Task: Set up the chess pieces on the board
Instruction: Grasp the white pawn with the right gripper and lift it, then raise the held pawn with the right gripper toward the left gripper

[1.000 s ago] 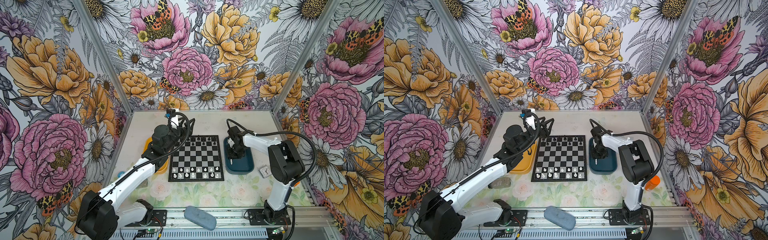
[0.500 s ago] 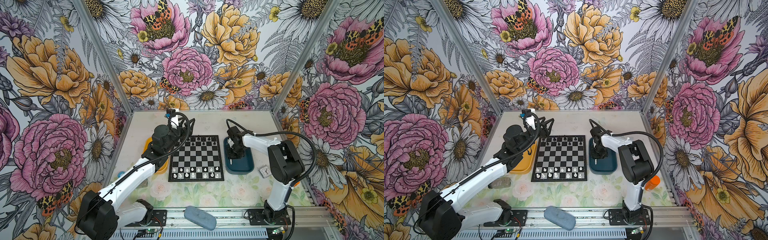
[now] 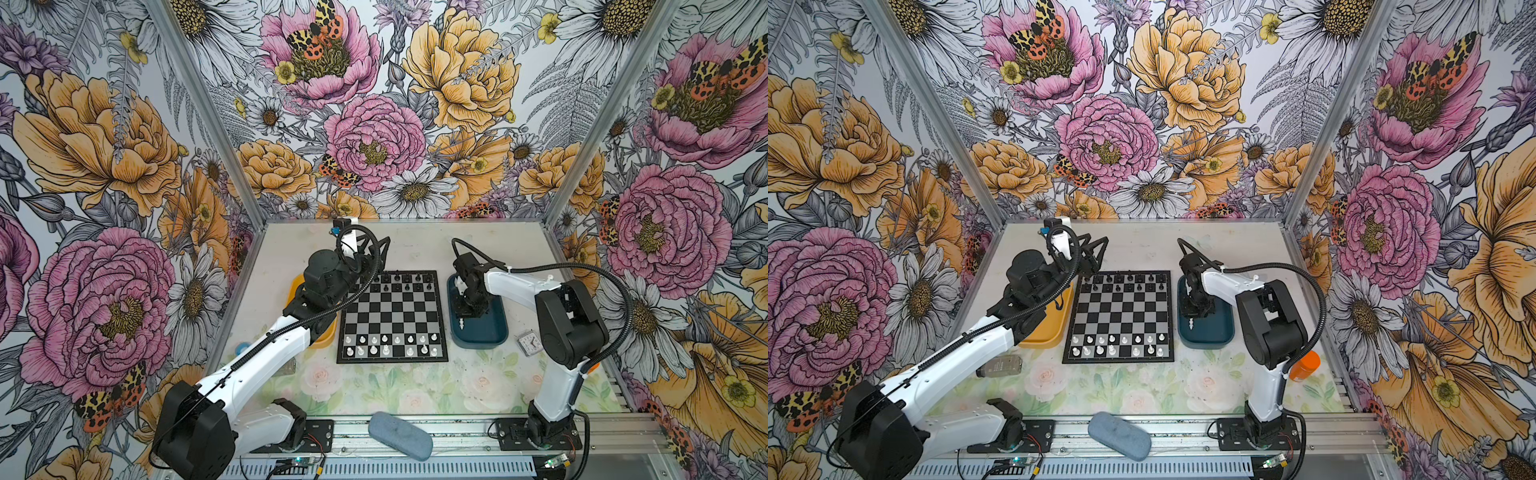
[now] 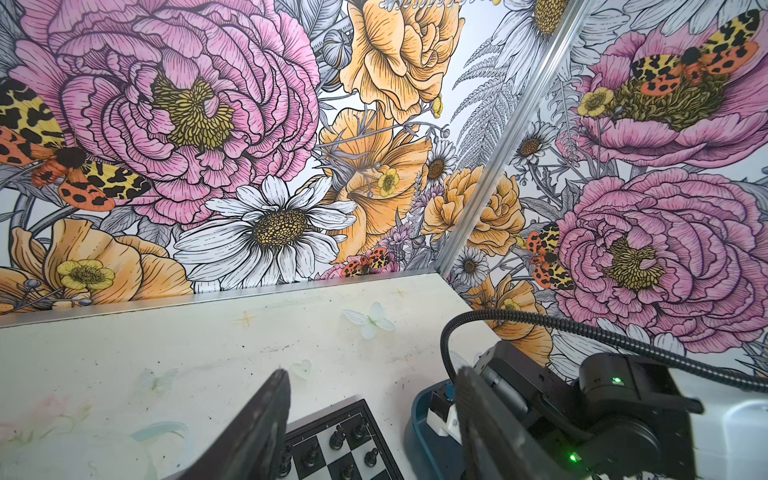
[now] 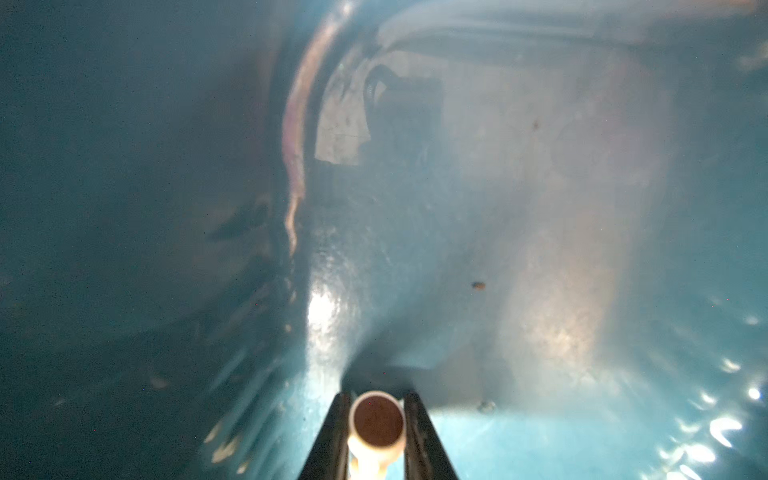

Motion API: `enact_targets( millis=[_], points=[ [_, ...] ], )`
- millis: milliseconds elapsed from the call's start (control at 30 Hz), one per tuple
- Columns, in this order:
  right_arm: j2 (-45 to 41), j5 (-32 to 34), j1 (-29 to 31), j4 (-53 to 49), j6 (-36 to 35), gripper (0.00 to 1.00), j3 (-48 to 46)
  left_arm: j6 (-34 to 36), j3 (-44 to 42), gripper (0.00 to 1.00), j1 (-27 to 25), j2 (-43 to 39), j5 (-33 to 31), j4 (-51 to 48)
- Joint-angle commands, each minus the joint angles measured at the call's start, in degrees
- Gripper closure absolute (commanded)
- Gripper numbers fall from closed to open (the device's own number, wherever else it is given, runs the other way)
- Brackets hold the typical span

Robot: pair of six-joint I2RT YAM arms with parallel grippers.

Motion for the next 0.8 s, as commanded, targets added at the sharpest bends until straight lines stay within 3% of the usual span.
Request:
enact_targets(
  millis=[0,767],
  points=[
    [-1.2,1.7,0.5,0.7,0.1,1.00,-0.6,-0.2,0.4,0.35,0.5,-0.2,1.4,0.6],
    [-13.0,2.1,-3.2,-0.4,3.8,1.00,0.5,-0.1,0.5,0.35,0.3,-0.8,2.8,0.9]
  ],
)
